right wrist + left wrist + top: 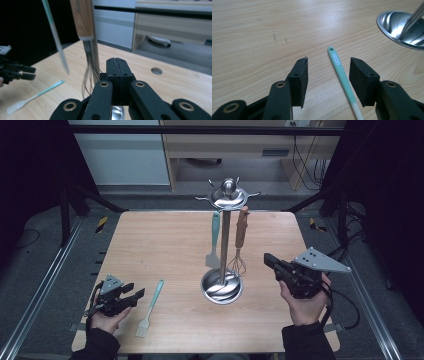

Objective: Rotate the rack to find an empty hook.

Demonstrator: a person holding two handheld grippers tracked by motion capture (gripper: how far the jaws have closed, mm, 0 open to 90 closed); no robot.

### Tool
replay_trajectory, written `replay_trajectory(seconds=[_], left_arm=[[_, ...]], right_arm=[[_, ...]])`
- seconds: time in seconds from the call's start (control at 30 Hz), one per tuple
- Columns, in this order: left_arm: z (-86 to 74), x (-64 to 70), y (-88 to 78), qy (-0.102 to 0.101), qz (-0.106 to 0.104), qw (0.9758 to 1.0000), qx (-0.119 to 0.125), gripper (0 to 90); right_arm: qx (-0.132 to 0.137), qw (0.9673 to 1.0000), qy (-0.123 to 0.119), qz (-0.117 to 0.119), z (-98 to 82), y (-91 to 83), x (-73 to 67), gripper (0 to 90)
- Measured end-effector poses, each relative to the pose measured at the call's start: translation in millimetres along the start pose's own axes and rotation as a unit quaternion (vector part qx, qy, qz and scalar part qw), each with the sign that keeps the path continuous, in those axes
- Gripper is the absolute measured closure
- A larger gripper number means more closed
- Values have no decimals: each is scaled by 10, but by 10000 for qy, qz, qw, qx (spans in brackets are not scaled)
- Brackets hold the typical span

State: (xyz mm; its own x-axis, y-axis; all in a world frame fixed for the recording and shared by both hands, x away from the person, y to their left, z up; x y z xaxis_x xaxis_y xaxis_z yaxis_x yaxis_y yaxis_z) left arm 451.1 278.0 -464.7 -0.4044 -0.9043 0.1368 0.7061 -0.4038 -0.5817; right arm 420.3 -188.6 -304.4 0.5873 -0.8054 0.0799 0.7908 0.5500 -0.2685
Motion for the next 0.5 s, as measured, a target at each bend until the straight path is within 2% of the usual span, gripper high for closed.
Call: replay_trajectory(seconds=[0.3,0.5], left_arm=[[-5,2,12,24,28,10000,-64,487],[-15,9,28,65,18,9999,-156,486]], right_arm=[[367,9991,-103,171,377,38,-69,900],[557,9982,-170,158,587,43,-110,900]])
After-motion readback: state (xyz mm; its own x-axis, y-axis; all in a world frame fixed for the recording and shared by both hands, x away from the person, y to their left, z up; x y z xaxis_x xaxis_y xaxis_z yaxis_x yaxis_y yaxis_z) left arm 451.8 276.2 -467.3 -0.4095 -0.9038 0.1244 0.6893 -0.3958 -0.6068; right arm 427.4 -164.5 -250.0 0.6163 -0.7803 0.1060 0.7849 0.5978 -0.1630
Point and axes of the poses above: each handheld gripper's, and its own axes: y roughly forward along the jaws, z roughly out of its top, x roughly to its right, the point moved 2 cm from there along y, roughly forward along the jaws, and after that the axes turned 7 degrees about -y, right-handed, at the moved point
